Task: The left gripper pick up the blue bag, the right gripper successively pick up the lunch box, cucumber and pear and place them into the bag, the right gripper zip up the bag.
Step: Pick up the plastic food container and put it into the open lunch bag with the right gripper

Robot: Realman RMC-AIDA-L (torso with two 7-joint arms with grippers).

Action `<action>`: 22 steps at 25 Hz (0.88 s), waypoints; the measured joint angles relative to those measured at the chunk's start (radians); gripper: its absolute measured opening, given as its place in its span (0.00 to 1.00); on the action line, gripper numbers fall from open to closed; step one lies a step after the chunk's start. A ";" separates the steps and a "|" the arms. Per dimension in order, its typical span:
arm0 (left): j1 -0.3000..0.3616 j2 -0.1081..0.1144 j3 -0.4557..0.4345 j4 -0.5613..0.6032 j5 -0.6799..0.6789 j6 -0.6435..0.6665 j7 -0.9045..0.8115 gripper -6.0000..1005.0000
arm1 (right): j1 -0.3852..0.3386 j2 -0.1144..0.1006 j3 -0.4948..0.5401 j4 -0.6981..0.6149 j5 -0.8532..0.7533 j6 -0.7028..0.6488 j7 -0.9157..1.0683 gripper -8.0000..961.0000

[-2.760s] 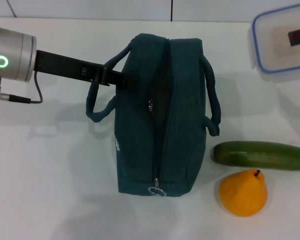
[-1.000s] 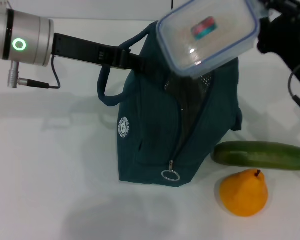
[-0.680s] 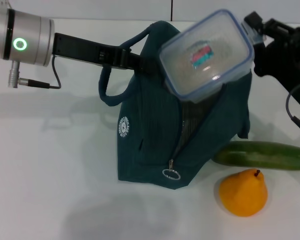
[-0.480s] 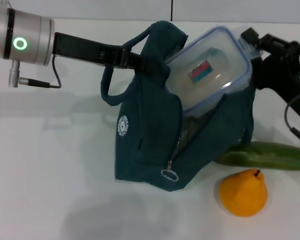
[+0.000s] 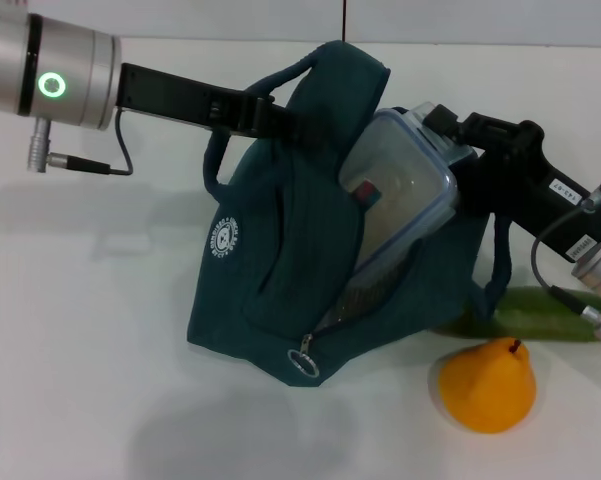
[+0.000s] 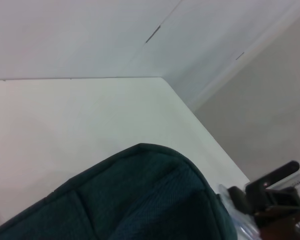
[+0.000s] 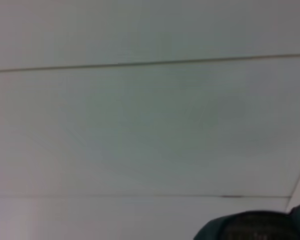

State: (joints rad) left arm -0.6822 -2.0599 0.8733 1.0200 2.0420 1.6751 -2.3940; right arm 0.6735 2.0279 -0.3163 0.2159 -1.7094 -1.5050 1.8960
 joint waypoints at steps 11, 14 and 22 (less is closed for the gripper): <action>0.008 0.000 0.001 0.000 0.000 0.003 0.002 0.05 | 0.016 0.000 -0.002 -0.017 -0.046 -0.020 -0.037 0.12; 0.008 0.000 0.001 0.000 0.001 0.004 0.002 0.05 | 0.026 0.000 -0.002 -0.030 -0.088 -0.015 -0.042 0.12; 0.001 0.000 0.002 0.000 0.001 0.018 0.001 0.05 | 0.082 0.000 -0.007 -0.092 -0.196 -0.016 -0.071 0.12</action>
State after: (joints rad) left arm -0.6812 -2.0604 0.8754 1.0198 2.0431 1.6929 -2.3926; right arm 0.7550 2.0279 -0.3230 0.1236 -1.9057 -1.5209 1.8253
